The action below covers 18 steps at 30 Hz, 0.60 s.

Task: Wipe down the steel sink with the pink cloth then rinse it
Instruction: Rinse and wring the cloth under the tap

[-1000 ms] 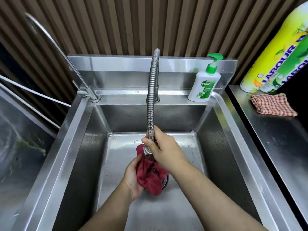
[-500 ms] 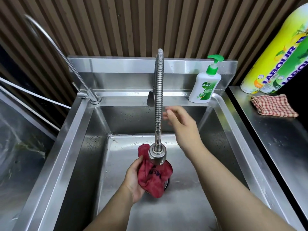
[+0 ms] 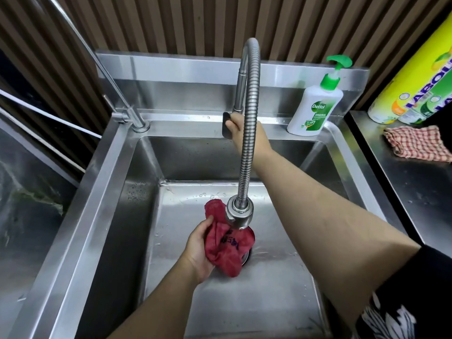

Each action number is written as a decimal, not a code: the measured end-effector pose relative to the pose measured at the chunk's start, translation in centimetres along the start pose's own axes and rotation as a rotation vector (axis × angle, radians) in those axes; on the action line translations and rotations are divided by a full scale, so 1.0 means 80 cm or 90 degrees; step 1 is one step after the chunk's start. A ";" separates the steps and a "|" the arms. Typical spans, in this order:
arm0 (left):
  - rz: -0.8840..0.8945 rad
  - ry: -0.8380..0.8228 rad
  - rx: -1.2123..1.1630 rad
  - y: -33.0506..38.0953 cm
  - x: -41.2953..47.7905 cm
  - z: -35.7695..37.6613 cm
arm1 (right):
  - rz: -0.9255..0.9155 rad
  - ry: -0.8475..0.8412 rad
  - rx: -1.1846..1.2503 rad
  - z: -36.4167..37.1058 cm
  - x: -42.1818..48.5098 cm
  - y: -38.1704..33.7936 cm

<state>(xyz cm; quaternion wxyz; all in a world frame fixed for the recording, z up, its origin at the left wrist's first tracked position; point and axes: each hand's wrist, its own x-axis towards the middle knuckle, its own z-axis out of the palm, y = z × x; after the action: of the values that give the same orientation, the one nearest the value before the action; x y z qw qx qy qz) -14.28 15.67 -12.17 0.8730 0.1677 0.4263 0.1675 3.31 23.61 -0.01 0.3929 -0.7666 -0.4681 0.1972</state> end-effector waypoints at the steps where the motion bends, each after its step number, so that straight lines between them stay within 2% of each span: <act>1: -0.001 0.003 0.000 0.000 0.001 0.000 | 0.002 -0.012 -0.012 0.001 0.005 0.000; 5: -0.007 0.019 0.007 -0.001 0.003 0.001 | -0.036 -0.055 -0.146 0.008 0.023 0.002; 7: -0.011 0.016 0.006 -0.001 0.003 0.005 | -0.043 -0.070 -0.149 0.006 0.023 0.001; 11: -0.021 0.006 0.018 0.002 -0.001 0.009 | -0.034 -0.075 -0.026 -0.014 -0.007 -0.001; 14: -0.046 -0.017 0.053 0.008 -0.004 0.005 | 0.085 -0.034 0.092 -0.020 -0.058 0.028; 15: -0.056 -0.023 0.083 0.011 -0.006 0.005 | 0.126 -0.068 0.115 -0.019 -0.079 0.042; 18: -0.106 -0.028 0.191 0.022 -0.008 0.003 | 0.262 -0.299 0.140 -0.013 -0.136 0.079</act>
<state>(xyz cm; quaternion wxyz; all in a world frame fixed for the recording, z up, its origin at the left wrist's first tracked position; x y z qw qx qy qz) -14.71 16.93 -10.81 0.8579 0.2642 0.4400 0.0254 2.30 12.07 -5.06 0.3062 -0.7318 -0.3570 0.4932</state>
